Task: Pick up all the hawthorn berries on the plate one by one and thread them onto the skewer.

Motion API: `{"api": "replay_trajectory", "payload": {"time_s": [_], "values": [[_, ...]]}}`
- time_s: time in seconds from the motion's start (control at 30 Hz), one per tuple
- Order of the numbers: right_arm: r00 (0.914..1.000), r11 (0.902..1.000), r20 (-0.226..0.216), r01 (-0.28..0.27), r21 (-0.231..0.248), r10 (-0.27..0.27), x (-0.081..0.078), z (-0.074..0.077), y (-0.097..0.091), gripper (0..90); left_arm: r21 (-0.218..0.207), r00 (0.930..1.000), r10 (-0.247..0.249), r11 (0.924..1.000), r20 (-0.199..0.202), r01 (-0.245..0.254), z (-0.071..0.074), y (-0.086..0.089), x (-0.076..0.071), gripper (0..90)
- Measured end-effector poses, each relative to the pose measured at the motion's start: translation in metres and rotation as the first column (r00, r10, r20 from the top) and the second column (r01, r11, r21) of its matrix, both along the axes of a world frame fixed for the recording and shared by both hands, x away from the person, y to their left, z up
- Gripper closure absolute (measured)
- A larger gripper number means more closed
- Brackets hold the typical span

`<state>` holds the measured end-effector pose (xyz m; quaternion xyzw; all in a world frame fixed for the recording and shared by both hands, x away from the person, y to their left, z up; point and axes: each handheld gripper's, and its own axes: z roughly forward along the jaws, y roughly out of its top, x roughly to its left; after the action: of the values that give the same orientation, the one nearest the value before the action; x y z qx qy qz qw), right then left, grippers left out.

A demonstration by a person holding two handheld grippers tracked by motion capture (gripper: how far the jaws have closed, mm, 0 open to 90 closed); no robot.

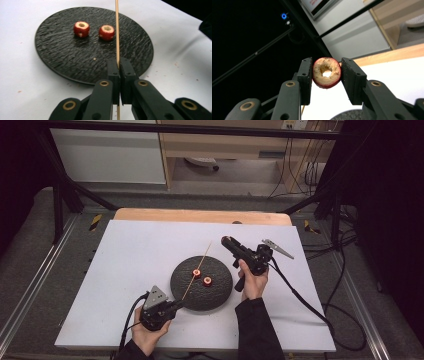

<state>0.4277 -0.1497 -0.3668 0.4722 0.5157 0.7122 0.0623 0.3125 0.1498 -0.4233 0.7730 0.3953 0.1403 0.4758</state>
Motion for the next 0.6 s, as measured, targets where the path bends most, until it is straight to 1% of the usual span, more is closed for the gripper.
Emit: {"api": "replay_trajectory", "payload": {"time_s": [0.13,0.27,0.4,0.6], "values": [[0.9997,0.9995,0.021,0.012,0.030,-0.012,0.002,0.000,0.000,62.7,-0.009,1.0000,-0.008,0.9999,-0.004,0.008,0.001,-0.007,-0.001,88.0],[0.9979,0.9978,0.051,0.037,0.055,-0.040,0.003,0.001,-0.001,62.7,-0.019,0.9998,-0.018,0.9997,-0.009,0.018,0.003,-0.014,-0.001,88.0],[0.9968,0.9954,0.063,0.043,0.085,-0.049,0.006,0.000,-0.001,62.7,-0.028,0.9996,-0.027,0.9993,-0.008,0.027,0.006,-0.021,-0.002,88.0],[0.9942,0.9916,0.078,0.065,0.112,-0.074,0.007,-0.001,0.001,62.7,-0.043,0.9993,-0.036,0.9985,-0.011,0.035,0.008,-0.030,-0.002,88.0]]}}
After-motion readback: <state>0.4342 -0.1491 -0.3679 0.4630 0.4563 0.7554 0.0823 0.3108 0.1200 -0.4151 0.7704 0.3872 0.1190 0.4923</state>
